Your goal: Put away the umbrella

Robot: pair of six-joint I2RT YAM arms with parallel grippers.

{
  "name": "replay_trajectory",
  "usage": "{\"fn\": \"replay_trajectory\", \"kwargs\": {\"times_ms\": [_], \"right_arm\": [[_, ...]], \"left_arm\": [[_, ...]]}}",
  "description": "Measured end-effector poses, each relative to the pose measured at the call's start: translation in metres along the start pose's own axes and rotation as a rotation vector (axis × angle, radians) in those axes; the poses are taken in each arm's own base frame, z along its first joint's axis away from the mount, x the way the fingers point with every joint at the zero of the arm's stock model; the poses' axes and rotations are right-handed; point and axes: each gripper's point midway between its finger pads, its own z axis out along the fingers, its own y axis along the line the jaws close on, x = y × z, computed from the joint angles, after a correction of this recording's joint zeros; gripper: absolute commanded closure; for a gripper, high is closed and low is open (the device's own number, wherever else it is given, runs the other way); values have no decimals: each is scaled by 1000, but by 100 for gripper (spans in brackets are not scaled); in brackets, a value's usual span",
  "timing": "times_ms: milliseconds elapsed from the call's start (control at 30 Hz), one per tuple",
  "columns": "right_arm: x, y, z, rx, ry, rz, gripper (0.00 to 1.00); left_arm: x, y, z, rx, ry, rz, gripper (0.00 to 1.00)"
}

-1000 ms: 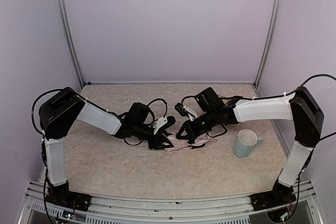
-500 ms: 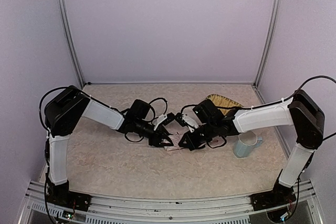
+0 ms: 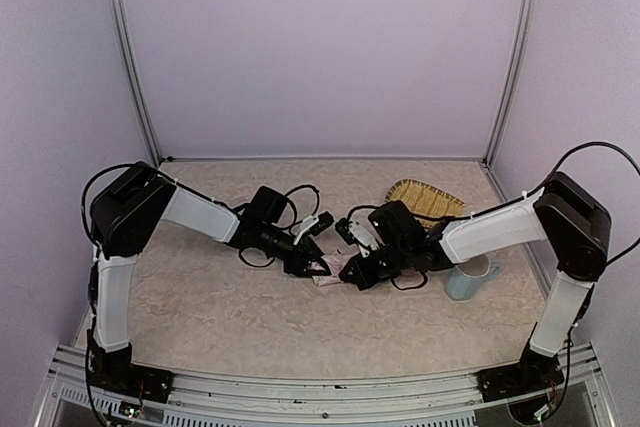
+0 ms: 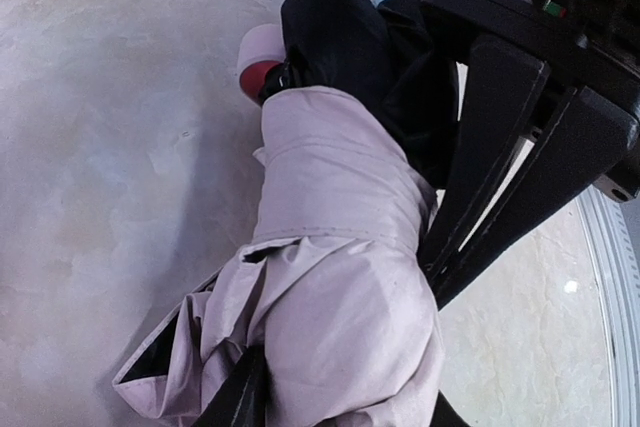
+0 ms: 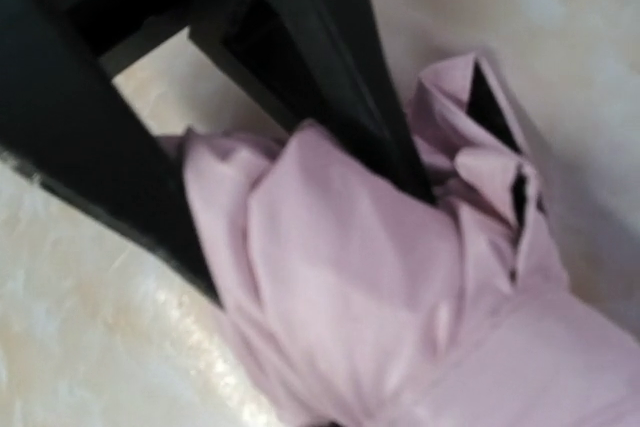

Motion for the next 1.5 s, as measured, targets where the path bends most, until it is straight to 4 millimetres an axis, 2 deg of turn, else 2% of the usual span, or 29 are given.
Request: {"fn": "replay_trajectory", "kwargs": {"times_ms": [100, 133, 200, 467, 567, 633, 733, 833, 933, 1033, 1167, 1300, 1367, 1500], "right_arm": [[4, -5, 0, 29, 11, 23, 84], [21, -13, 1, 67, 60, 37, 81], [27, -20, -4, 108, 71, 52, 78], [33, -30, -16, 177, 101, 51, 84], [40, -23, -21, 174, 136, 9, 85], [44, -12, -27, 150, 154, -44, 88], [32, 17, -46, 67, 115, -121, 93], [3, 44, -62, -32, 32, -159, 99], [-27, 58, -60, -83, -33, -172, 100], [-32, 47, -42, -76, -35, -153, 100], [-14, -4, -18, 13, 9, -80, 100], [11, -49, -5, 97, 42, -26, 100], [6, -57, -6, 115, 7, -22, 100], [4, -58, -5, 117, -22, -37, 100]], "left_arm": [[-2, 3, 0, -10, -1, -4, 100], [-2, 5, -2, -13, -3, -6, 100], [-2, 7, -3, -17, -5, -7, 100], [-2, 6, -4, -22, -6, 7, 100], [-2, 7, -6, -40, -4, 11, 100], [-2, 8, -6, -49, -3, 13, 100], [-2, 9, -7, -60, 1, 15, 100], [-2, 9, -7, -58, 8, 10, 100], [-2, 9, -7, -57, 11, 7, 100], [-2, 9, -7, -53, 13, 3, 100], [-3, 11, -7, -25, 14, -17, 100], [-5, 15, -6, -6, 12, -34, 100], [-5, 17, -6, -4, 10, -38, 100], [-5, 17, -6, 3, 8, -44, 100]]}}
